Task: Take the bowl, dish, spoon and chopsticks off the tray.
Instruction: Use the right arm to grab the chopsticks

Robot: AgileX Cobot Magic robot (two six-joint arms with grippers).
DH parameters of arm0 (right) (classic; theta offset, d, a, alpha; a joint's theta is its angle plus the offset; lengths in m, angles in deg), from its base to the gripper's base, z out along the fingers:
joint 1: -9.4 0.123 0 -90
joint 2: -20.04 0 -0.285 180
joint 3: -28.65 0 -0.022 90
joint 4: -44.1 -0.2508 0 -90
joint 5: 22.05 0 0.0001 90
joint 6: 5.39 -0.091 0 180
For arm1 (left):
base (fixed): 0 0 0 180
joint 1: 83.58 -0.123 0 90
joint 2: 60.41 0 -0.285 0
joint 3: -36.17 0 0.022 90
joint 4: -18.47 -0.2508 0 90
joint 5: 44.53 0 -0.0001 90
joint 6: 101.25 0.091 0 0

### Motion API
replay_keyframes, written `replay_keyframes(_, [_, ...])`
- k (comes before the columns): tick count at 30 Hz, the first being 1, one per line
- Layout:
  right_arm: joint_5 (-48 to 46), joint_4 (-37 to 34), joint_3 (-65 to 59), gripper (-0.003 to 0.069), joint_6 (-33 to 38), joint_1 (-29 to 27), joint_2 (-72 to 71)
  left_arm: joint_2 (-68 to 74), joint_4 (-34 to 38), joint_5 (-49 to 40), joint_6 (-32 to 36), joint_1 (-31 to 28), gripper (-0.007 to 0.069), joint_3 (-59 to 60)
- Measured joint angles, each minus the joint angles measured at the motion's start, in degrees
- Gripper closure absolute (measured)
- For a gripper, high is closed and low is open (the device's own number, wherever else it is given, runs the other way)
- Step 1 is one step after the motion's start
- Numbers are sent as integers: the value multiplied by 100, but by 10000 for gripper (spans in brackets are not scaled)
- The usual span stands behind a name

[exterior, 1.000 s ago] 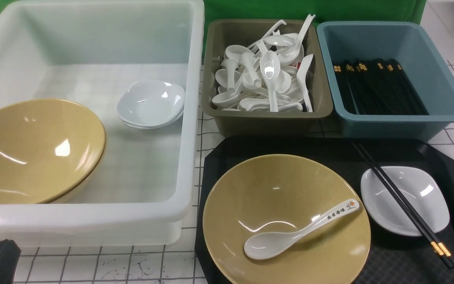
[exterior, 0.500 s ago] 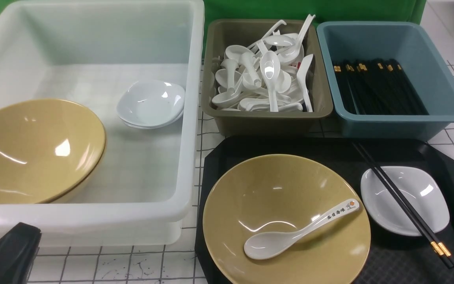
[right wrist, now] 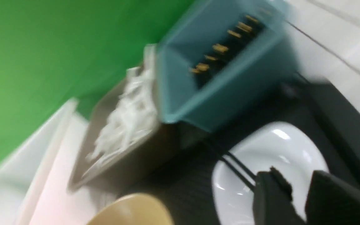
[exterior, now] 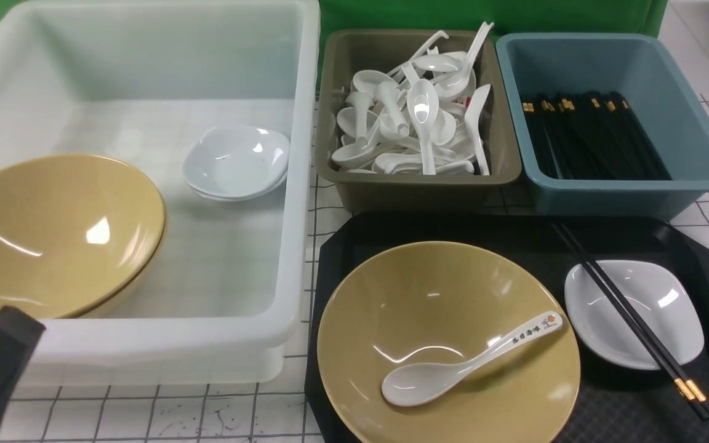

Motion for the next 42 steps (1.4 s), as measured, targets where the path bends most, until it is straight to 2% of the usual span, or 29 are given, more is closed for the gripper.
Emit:
replay_keyframes(2, [-350, 0, 464, 550, 639, 182, 396, 390, -470, -229, 36, 0, 637, -362])
replay_keyframes(3, [-823, 0, 1003, 604, 1235, 345, 967, 809, -969, -497, 30, 0, 637, -704])
replay_keyframes(4, [-881, 0, 1003, 608, 1308, 362, 1036, 935, -1198, -589, 22, 0, 637, -807])
replay_keyframes(9, [-2475, 0, 2566, 623, 2986, 576, 2857, 2563, -2920, -2067, 15, 0, 637, -2299])
replay_keyframes(12, [-3230, 5, 3212, 623, 3624, 600, 3874, 3498, -3648, -3046, 15, 11, 637, -3162])
replay_keyframes(14, [-3482, 5, 3541, 623, 3880, 600, 4423, 4072, -3850, -3394, 22, 122, 637, -3620])
replay_keyframes(16, [-3566, 5, 3688, 623, 3992, 600, 4763, 4389, -3919, -3577, 54, 312, 637, -3849])
replay_keyframes(17, [-3595, 5, 3819, 617, 4038, 600, 5197, 4787, -3972, -3708, 130, 638, 637, -4119])
replay_keyframes(20, [-3556, 5, 3954, 578, 4157, 600, 6001, 5485, -4004, -3870, 255, 1422, 637, -4540])
replay_keyframes(21, [-3556, 5, 3958, 573, 4163, 600, 6050, 5528, -4006, -3876, 266, 1422, 637, -4566])
replay_keyframes(24, [-3411, 5, 4016, 464, 4169, 600, 6730, 6177, -4040, -3828, 369, 2320, 637, -4934])
replay_keyframes(25, [-3250, 5, 4055, 387, 4169, 600, 7053, 6440, -4058, -3719, 390, 2633, 637, -5071])
replay_keyframes(28, [-2980, 5, 4070, 300, 4174, 600, 7410, 6791, -4057, -3548, 425, 3017, 637, -5247])
replay_keyframes(29, [-2835, 5, 4070, 240, 4174, 600, 7627, 7056, -4070, -3403, 451, 3273, 637, -5372])
replay_keyframes(32, [-2464, 11, 4070, 147, 4174, 600, 8079, 7529, -4114, -3182, 477, 3645, 637, -5630])
replay_keyframes(39, [-1920, 11, 4073, 132, 4176, 604, 8701, 8096, -4161, -2998, 535, 3925, 637, -5801])
replay_keyframes(42, [-1733, 11, 4079, 165, 4181, 604, 8917, 8201, -4192, -2998, 620, 3937, 637, -5807])
